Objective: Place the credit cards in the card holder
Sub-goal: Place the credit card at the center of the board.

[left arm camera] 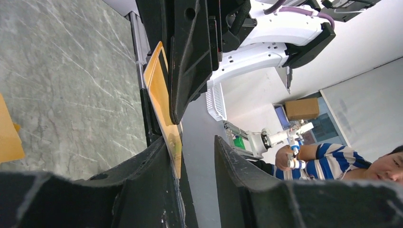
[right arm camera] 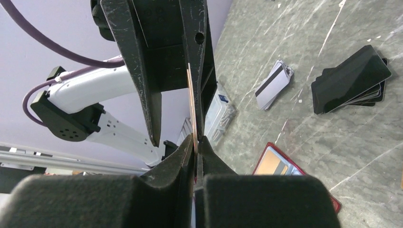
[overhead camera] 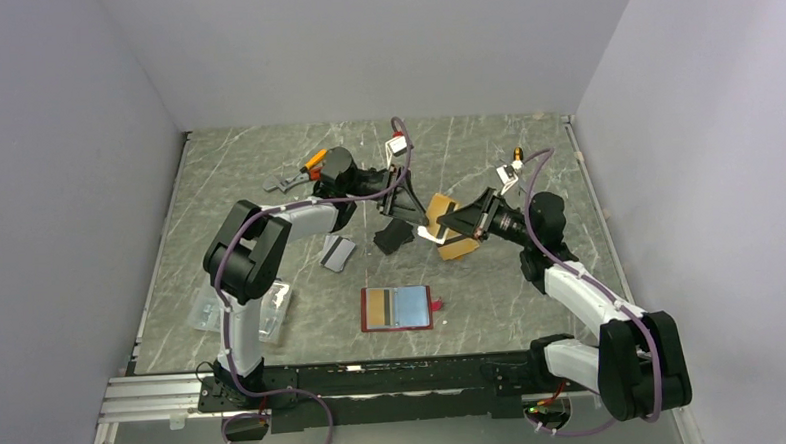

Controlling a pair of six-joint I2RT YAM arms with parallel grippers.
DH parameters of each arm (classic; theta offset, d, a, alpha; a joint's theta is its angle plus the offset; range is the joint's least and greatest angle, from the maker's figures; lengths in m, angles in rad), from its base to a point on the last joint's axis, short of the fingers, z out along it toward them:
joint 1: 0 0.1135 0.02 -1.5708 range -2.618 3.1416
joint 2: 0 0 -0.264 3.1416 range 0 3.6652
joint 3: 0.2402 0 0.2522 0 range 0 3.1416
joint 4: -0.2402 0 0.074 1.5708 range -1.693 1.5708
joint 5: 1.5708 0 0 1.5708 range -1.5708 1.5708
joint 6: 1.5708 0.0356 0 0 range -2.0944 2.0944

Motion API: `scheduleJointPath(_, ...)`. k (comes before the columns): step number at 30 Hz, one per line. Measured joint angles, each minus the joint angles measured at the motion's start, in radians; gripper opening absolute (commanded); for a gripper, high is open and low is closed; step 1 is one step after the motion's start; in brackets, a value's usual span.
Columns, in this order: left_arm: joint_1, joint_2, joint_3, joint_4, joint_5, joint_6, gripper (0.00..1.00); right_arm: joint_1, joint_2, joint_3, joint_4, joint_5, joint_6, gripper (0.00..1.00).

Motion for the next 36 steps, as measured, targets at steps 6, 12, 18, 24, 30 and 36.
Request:
scheduleJointPath(6, 0.005, 0.036, 0.064, 0.109, 0.023, -0.118, 0.39, 0.043, 0.000, 0.043, -0.055, -0.006, -0.055, 0.12)
scheduleJointPath(12, 0.001, 0.060, 0.098, 0.167, 0.029, -0.171, 0.36, 0.074, -0.013, 0.040, -0.134, -0.013, -0.117, 0.15)
scheduleJointPath(18, 0.001, 0.064, 0.117, 0.182, 0.024, -0.186, 0.24, 0.078, -0.040, 0.024, -0.206, -0.017, -0.161, 0.15)
scheduleJointPath(24, 0.004, 0.065, 0.117, 0.172, 0.020, -0.156, 0.04, 0.078, -0.053, 0.024, -0.242, -0.025, -0.185, 0.13)
scheduleJointPath(30, 0.018, 0.065, 0.120, -0.037, -0.021, 0.009, 0.00, 0.077, -0.053, 0.018, -0.255, -0.017, -0.185, 0.12)
scheduleJointPath(36, 0.032, 0.065, 0.207, -0.446, -0.125, 0.321, 0.00, 0.063, -0.073, -0.024, -0.341, 0.023, -0.206, 0.12)
